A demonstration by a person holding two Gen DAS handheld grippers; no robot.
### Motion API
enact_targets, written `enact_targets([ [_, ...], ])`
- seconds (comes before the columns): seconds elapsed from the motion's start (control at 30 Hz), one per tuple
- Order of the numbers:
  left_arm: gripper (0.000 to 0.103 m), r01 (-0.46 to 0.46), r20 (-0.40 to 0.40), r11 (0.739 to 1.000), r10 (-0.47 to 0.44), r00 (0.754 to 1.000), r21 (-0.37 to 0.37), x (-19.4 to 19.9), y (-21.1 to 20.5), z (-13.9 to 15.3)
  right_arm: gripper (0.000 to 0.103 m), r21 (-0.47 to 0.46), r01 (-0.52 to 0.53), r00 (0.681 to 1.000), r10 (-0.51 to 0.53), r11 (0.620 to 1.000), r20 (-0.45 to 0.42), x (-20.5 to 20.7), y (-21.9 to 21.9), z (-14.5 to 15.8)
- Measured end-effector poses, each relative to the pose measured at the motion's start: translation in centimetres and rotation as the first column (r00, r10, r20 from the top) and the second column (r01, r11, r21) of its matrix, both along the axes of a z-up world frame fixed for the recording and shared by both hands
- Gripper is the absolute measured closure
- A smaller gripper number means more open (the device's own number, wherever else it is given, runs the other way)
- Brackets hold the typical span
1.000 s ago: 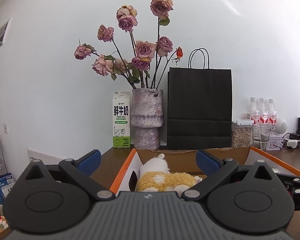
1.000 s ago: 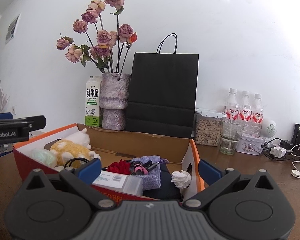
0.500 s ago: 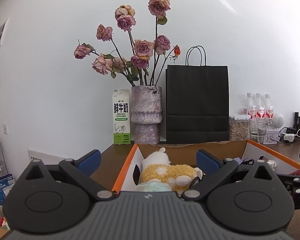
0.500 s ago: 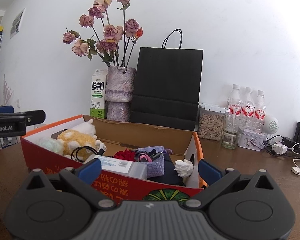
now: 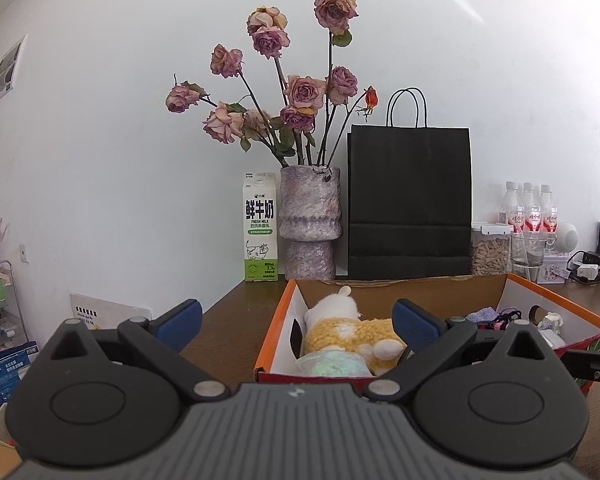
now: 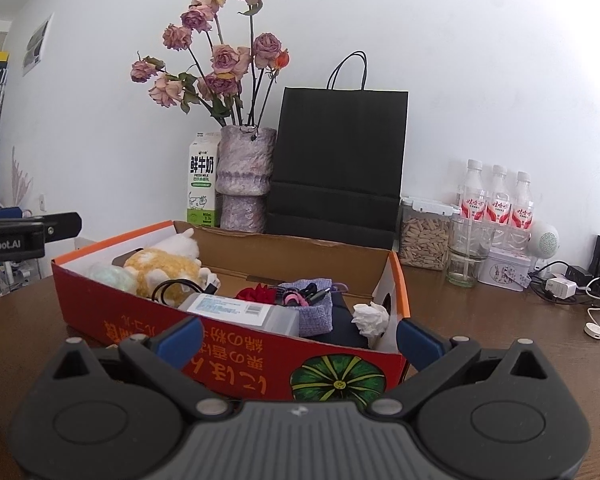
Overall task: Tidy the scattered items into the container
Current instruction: 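Withdraw both open grippers from the box back to the table, then grasp the black USB cable with the right gripper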
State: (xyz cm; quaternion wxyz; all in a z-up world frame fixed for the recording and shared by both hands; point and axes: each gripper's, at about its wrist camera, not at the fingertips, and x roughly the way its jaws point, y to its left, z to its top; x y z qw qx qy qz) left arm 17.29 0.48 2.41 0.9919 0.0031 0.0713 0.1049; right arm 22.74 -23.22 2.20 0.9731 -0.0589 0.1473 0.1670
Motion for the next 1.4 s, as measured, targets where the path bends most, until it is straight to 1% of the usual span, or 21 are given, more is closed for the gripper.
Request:
enact_targets([
  [0.27,0.0,0.0,-0.016,1.0,0.0,1.0,0.005,-0.6,0.2,-0.2,0.0,-0.009,-0.015,0.999,0.015,1.0,-0.03,-0.2,0.1,-0.4],
  [0.4,0.0,-0.003,-0.037,1.0,0.003,0.999,0.003,-0.7,0.4,-0.3,0.0,-0.015,-0.029,0.999,0.028,0.999,-0.041,-0.5,0.2,-0.5],
  [0.77,0.0,0.007,-0.083,1.0,-0.008,0.997,-0.018,-1.0,0.7,-0.5,0.0,-0.041,-0.048,0.995,0.044,0.998,-0.086,-0.2,0.7,-1.1],
  [1.17,0.0,0.03,-0.135,0.999,-0.031,0.99,-0.013,-0.5,0.6,-0.8,0.0,-0.055,-0.081,0.979,0.069,0.995,-0.191,0.7,1.2,-1.9],
  [1.4,0.0,0.034,-0.154,0.999,-0.036,0.987,-0.011,-0.3,0.4,-1.0,0.002,-0.045,-0.101,0.957,0.085,0.994,-0.276,1.5,1.9,-2.5],
])
